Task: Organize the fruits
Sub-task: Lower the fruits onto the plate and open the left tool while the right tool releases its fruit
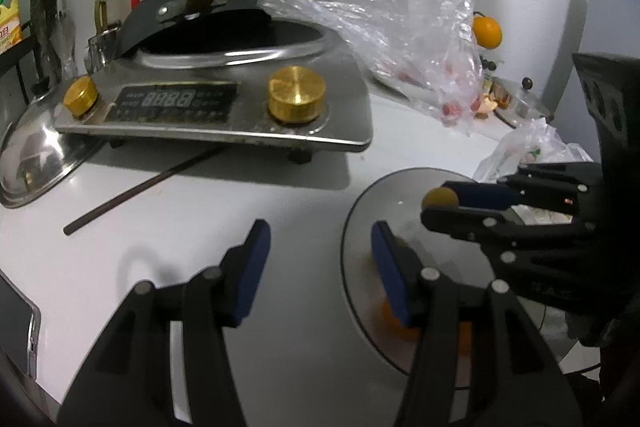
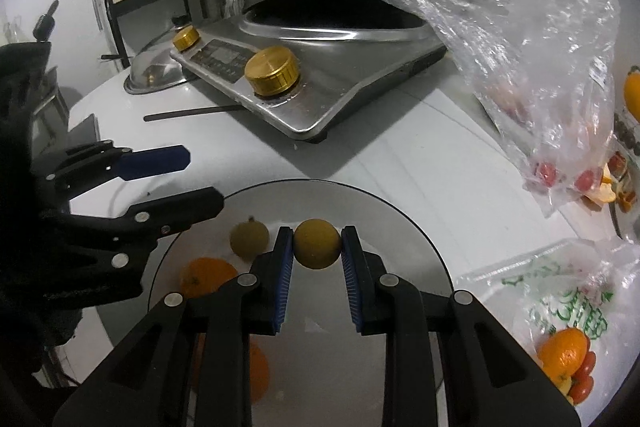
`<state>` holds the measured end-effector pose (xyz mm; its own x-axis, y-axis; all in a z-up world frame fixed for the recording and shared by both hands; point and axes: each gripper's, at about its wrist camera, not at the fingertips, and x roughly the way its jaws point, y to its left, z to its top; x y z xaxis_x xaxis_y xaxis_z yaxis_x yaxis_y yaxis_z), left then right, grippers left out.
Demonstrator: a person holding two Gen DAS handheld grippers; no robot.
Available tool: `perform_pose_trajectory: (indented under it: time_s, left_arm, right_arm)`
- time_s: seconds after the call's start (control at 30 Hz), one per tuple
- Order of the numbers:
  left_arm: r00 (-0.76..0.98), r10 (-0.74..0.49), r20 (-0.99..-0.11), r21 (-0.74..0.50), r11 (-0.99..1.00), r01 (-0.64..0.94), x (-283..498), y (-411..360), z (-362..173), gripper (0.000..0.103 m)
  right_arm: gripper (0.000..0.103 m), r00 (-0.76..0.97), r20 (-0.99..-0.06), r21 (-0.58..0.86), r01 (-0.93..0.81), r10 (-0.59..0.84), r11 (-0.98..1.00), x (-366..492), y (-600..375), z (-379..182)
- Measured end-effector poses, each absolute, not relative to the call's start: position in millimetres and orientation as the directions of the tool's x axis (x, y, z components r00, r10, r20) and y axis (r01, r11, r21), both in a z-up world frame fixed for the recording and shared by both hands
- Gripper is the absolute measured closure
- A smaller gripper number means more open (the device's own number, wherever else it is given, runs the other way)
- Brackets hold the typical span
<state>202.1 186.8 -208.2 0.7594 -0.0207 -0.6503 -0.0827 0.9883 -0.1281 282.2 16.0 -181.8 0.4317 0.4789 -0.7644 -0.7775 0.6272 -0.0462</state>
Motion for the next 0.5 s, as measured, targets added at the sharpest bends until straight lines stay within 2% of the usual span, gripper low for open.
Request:
perform_pose_trajectory:
  time_s: [0.5]
  left_arm:
    - [0.754,-0.029,-0.656,-0.144,0.986,-0.087,199.7,192.5,-216.1,0.049]
  right_arm:
    - [0.077,0.415,-0.789,-0.043,-0.772,0.452,0.634,287.1,32.7,-192.9]
